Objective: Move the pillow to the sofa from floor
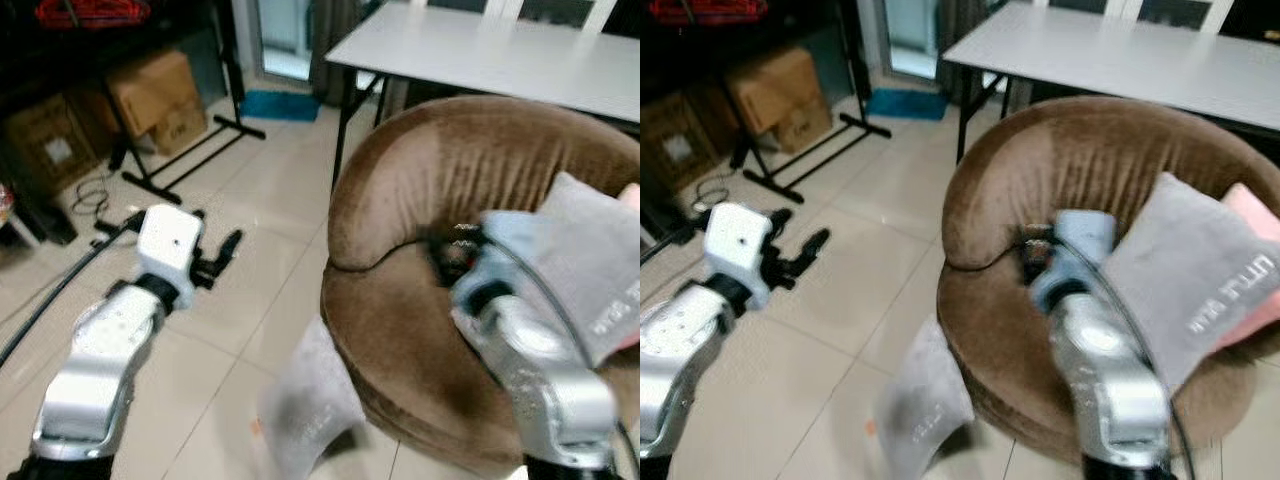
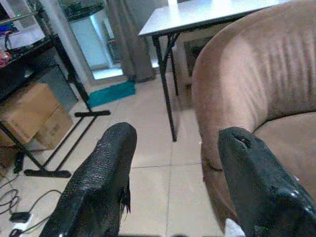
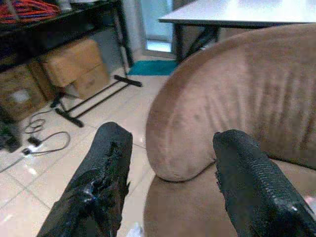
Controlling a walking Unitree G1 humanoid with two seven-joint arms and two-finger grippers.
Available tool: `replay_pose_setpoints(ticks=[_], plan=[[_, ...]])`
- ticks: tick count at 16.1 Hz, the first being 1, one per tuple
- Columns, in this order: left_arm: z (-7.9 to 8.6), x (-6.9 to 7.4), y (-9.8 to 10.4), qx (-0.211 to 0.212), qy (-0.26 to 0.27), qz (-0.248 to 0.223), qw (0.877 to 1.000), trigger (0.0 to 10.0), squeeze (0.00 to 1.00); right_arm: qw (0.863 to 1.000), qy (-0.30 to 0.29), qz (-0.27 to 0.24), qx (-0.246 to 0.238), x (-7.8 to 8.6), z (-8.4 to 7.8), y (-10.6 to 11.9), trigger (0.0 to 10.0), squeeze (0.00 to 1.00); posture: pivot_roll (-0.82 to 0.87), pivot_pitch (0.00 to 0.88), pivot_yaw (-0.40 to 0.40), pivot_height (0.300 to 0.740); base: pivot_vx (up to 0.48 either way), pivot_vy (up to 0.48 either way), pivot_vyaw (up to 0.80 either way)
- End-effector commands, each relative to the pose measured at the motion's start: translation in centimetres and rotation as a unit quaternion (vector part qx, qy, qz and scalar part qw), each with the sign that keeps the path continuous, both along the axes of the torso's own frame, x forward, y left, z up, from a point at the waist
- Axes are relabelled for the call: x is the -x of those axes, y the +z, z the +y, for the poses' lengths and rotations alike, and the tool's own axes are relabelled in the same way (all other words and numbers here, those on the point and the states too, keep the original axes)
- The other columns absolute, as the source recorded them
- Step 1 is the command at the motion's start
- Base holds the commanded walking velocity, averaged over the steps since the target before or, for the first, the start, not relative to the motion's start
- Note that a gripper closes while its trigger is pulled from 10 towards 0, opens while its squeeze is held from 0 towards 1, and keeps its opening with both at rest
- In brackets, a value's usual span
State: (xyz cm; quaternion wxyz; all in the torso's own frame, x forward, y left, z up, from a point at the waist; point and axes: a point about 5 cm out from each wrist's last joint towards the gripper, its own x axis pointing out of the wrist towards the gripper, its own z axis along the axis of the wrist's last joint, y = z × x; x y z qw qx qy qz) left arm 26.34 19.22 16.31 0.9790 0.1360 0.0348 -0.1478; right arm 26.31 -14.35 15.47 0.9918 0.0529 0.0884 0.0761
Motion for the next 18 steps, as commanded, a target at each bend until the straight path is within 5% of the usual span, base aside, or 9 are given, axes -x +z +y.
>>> replay_pose_setpoints(ticks=[1,8,18], plan=[[-0.4,0.0,0.2,0.003,-0.011,-0.002,1.000,10.0,0.00,1.000,0.000,0.003,0.013,0.3,-0.7,0.0,10.0,0.00,-0.10,0.000,0.011,0.740,0.296,0.000,0.43],[-0.6,0.2,-0.4,-0.011,-0.019,0.007,1.000,10.0,0.00,0.999,0.032,0.012,0.038,1.2,-1.3,-0.8,10.0,0.00,-0.10,0.000,0.012,0.740,0.041,0.000,0.23],[0.0,0.5,-1.0,-0.007,0.003,0.001,1.000,10.0,0.00,0.999,-0.029,0.012,-0.002,1.5,-2.2,-1.8,10.0,0.00,-0.09,0.000,0.014,0.677,0.000,0.000,0.00]])
